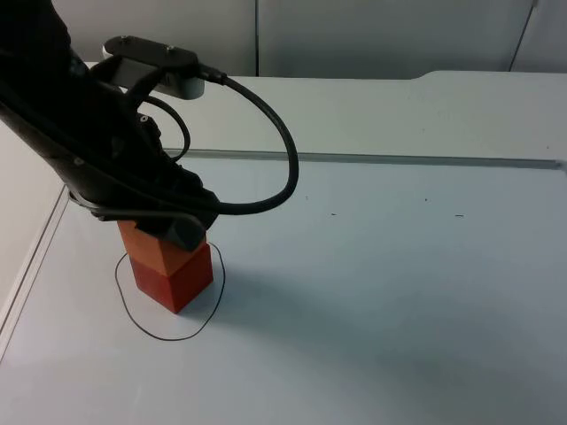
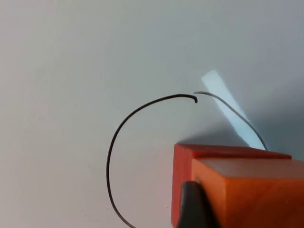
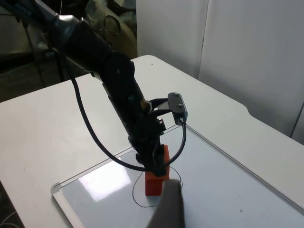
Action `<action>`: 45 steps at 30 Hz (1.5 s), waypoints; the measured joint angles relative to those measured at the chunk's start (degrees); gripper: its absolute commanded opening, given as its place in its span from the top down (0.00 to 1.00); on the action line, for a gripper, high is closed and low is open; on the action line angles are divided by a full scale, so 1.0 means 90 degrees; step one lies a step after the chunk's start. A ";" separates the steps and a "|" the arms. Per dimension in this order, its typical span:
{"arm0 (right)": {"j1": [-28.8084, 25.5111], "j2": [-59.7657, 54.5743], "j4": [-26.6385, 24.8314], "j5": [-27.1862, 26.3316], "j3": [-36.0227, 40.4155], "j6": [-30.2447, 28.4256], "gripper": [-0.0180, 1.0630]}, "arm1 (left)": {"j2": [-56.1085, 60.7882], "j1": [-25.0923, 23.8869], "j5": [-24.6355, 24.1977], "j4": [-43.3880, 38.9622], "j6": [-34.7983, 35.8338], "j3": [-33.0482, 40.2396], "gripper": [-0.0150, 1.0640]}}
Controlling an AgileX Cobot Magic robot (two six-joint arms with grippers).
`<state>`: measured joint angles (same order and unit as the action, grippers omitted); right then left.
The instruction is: Pick up one cube with the left hand and another cube with the right hand. First place the cube in the right hand at the target position, then stack the cube in the left hand on top.
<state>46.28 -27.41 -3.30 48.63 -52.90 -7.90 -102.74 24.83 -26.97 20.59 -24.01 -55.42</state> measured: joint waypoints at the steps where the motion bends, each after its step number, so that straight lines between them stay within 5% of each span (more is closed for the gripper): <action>1: 0.0000 0.0000 0.0000 0.0000 0.0000 0.0000 0.34 | 0.0000 0.0000 0.0000 0.0011 0.0000 0.0000 0.29; 3: 0.0000 0.0000 0.0000 0.0000 0.0000 0.0000 0.34 | -0.0056 0.0000 -0.0075 0.0037 0.0000 -0.0012 0.09; 5: 0.0000 0.0000 0.0000 0.0000 0.0000 0.0000 0.34 | -0.0066 0.0000 -0.0138 0.0082 0.0000 -0.0024 0.01; 24: 0.0000 0.0000 0.0000 -0.0025 0.0000 0.0000 0.34 | 0.1294 0.0000 -0.1374 0.0228 0.0000 -0.1131 0.01; 40: 0.0000 0.0000 0.0175 -0.0356 0.0006 -0.0214 0.34 | 0.5102 0.0000 -0.2463 -0.0017 0.0000 -0.1195 0.01; 45: 0.0000 0.0186 0.0175 -0.0429 0.0444 -0.0372 0.34 | 0.6323 0.0000 -0.2609 -0.0073 0.0000 -0.0650 0.01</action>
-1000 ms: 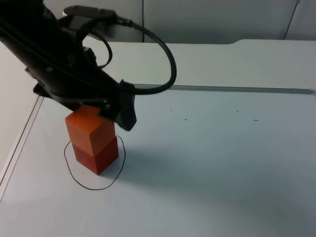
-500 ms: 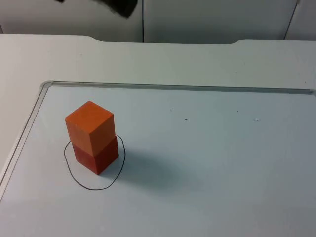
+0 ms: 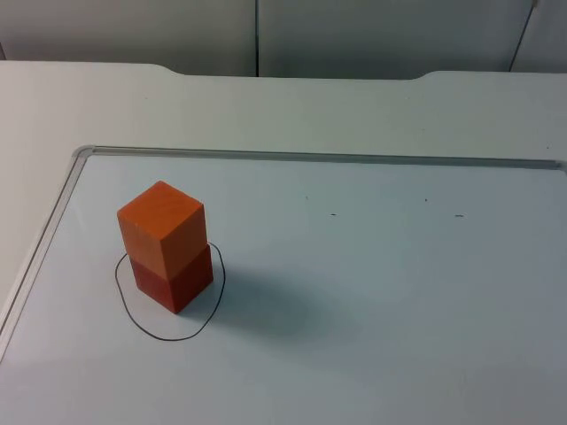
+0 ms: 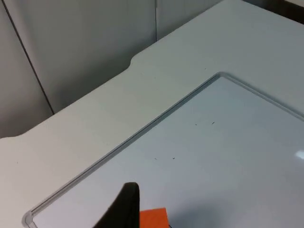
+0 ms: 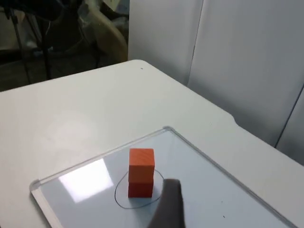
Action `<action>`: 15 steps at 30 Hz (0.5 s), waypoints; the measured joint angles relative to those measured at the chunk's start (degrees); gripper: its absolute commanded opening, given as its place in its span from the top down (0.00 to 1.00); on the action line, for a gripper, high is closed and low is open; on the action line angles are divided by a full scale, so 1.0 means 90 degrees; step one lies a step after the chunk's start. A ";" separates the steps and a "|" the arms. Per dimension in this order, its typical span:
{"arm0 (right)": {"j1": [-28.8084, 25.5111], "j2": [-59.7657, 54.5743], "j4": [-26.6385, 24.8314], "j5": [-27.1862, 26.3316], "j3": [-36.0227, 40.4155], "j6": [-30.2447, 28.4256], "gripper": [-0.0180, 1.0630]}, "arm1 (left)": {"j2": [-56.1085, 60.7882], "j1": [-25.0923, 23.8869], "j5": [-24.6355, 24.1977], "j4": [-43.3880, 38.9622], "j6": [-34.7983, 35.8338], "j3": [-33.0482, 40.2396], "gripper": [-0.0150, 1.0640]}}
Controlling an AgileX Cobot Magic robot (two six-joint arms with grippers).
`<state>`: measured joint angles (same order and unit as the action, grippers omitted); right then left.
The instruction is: Pick up one cube with the left hand and another cube with the right hand. First place the cube in the right hand at the target position, then stack the cube in the left hand on top.
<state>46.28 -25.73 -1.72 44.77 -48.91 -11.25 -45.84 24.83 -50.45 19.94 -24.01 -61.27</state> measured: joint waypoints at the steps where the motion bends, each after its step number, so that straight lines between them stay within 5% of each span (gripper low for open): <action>1: 0.0000 0.0093 0.0000 0.0000 0.0142 0.0000 0.34 | 0.0359 0.0000 -0.0012 0.0000 0.0012 0.0265 0.01; 9: 0.0000 0.1433 0.0017 0.0316 0.0988 0.0453 0.34 | 0.3024 0.0000 -0.0183 -0.0727 0.0755 0.1947 0.01; 15: 0.0000 0.2171 0.0028 0.0809 0.1212 0.0612 0.34 | 0.4191 0.0000 -0.0582 -0.1324 0.1416 0.2334 0.01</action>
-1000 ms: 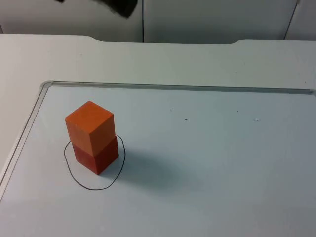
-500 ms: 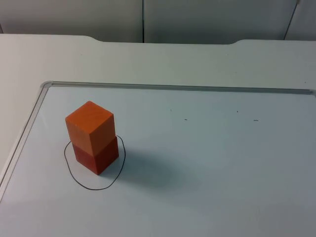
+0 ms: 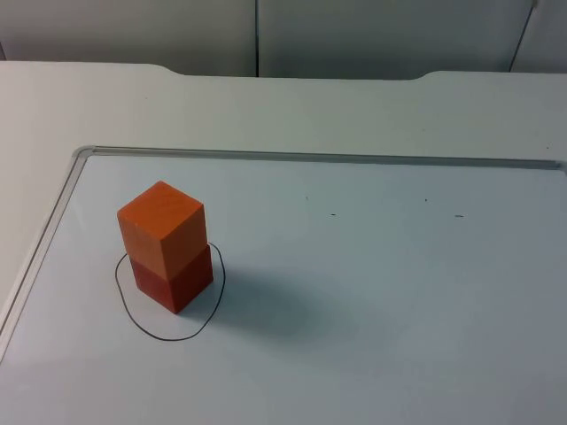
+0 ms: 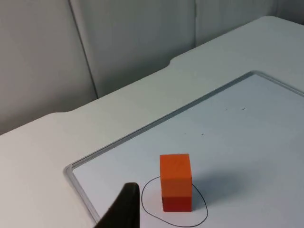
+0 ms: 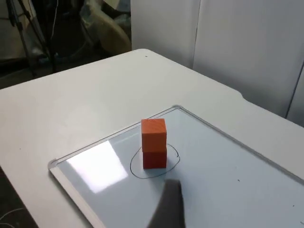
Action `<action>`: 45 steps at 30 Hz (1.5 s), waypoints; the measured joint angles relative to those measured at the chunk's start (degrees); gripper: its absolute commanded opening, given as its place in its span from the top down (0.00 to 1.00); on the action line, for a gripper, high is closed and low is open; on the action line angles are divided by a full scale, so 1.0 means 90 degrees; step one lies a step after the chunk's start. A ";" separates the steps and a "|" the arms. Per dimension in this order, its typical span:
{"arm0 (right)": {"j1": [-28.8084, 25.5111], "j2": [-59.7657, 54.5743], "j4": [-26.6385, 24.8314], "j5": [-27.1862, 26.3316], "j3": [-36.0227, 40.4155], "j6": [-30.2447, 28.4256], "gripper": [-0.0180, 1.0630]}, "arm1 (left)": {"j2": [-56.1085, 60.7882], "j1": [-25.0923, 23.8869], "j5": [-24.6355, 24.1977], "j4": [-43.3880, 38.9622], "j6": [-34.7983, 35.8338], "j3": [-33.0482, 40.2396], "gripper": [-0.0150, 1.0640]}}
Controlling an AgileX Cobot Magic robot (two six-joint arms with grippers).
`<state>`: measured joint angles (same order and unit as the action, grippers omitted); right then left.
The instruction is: Pick up one cube with the left hand and another cube with the right hand. First place the cube in the right hand at the target position, then stack the cube in the left hand on top.
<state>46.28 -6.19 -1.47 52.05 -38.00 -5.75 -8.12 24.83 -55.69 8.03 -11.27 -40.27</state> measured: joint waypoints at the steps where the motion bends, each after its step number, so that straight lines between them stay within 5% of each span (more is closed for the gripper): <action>1: 0.0000 0.0181 0.0000 0.0167 0.0032 0.0075 0.34 | 0.0207 0.0000 -0.0081 -0.0092 0.0148 0.0081 0.01; 13: 0.0000 0.0670 0.0355 0.1496 0.0492 0.0638 0.34 | 0.0870 0.0000 -0.0800 -0.0582 0.0753 0.0816 0.01; 33: 0.0000 0.0670 0.0831 0.1172 0.0968 0.1069 0.34 | 0.0870 0.0000 -0.0773 -0.0892 0.1067 0.1166 0.01; 45: 0.0000 0.0670 0.0781 0.1160 0.0968 0.1052 0.23 | 0.0870 0.0000 -0.0773 -0.0926 0.1080 0.1166 0.01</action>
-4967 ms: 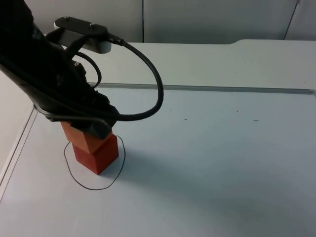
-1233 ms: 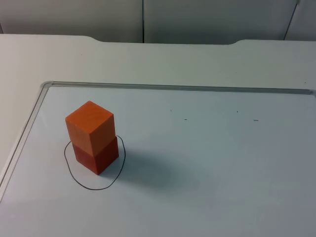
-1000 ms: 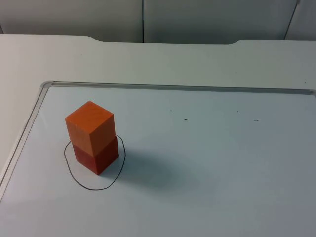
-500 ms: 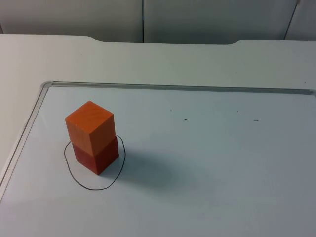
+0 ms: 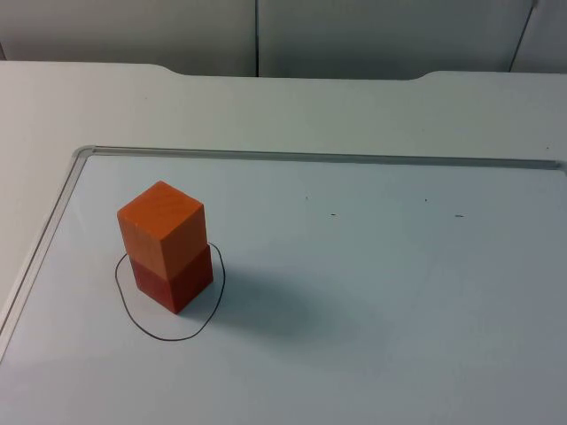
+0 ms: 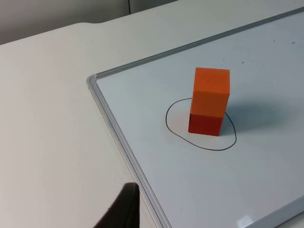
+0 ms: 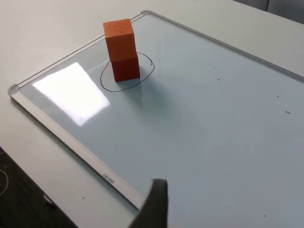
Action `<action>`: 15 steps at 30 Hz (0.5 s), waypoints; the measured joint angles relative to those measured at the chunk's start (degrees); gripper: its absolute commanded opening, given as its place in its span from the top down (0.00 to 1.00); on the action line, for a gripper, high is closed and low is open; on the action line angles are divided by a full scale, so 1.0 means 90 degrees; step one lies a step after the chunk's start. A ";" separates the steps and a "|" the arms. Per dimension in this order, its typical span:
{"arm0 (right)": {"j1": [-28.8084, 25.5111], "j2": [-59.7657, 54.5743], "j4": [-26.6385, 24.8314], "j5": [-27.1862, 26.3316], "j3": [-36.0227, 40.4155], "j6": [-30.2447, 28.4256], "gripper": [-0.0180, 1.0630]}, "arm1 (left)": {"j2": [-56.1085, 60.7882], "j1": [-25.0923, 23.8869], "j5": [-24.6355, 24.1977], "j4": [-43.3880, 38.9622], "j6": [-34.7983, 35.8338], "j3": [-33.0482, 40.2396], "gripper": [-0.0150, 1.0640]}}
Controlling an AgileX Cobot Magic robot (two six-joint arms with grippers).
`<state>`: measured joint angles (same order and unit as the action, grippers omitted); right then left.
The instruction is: Pick up one cube with the left hand and another cube with the right hand. First place the cube in the right hand at the target position, then stack the cube in the left hand on top.
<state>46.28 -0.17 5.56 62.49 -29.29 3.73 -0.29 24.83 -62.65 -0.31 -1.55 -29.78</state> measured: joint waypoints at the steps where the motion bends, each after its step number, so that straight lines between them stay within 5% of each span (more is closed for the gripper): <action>1: 0.0000 0.0000 0.0000 0.0000 0.0000 0.0000 0.19 | 0.0000 0.0000 0.0000 0.0000 0.0000 0.0000 0.01; 5: 0.0000 0.0000 -0.0073 0.0000 0.0000 -0.0119 0.01 | 0.0000 0.0000 0.0000 0.0000 0.0000 0.0000 0.01; 15: 0.0000 0.0000 -0.0117 0.0000 0.0000 -0.0215 0.01 | 0.0000 0.0000 0.0000 -0.0013 0.0000 0.0000 0.01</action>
<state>46.28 -0.17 4.50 62.49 -29.29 1.79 -0.29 24.83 -62.65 -0.42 -1.55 -29.78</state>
